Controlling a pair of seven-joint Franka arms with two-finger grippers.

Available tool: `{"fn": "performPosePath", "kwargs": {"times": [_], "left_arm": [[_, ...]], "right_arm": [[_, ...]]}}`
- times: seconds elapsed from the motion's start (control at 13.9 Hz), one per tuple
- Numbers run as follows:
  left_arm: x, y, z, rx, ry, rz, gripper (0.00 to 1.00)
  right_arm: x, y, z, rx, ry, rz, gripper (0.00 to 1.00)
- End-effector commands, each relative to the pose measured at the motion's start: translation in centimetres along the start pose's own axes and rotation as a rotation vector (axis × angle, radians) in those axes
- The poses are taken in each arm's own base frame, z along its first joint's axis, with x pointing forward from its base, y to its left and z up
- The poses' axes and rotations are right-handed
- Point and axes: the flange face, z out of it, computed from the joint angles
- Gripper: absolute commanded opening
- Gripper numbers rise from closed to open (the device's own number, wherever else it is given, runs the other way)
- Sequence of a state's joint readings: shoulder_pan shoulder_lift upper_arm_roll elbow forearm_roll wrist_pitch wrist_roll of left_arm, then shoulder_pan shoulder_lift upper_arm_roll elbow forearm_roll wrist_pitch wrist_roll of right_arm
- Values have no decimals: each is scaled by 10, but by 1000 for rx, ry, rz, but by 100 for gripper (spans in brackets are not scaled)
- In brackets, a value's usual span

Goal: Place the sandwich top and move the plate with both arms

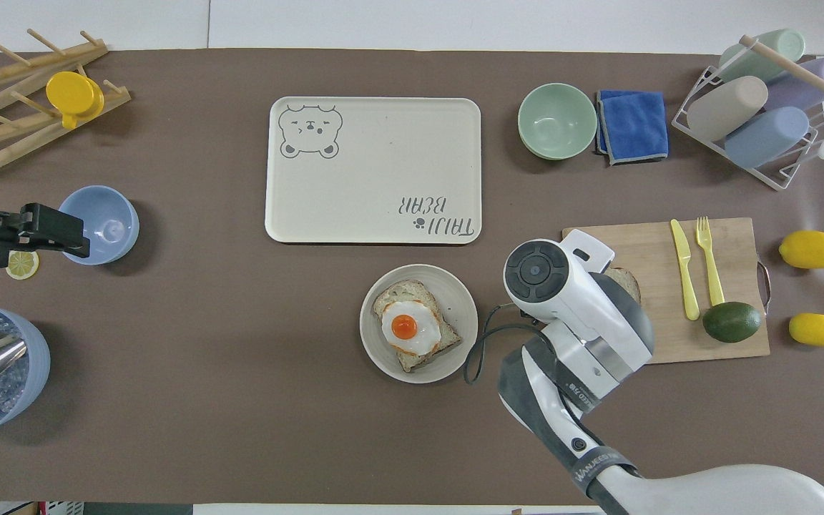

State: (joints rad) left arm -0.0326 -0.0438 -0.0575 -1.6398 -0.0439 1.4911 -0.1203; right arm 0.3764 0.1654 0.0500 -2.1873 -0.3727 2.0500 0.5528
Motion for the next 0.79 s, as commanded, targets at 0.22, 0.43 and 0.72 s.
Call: {"fn": "performPosePath", "kwargs": {"times": [0.22, 0.43, 0.72], "left_arm": [[-2, -7, -2, 9, 13, -14, 100], [-3, -6, -3, 9, 13, -12, 100], [-3, -7, -3, 8, 16, -13, 100]], "right_arm": [[6, 1, -6, -32, -11, 18, 0], [17, 7, -44, -41, -23, 35, 0], [20, -29, -159, 57, -44, 30, 0]]}}
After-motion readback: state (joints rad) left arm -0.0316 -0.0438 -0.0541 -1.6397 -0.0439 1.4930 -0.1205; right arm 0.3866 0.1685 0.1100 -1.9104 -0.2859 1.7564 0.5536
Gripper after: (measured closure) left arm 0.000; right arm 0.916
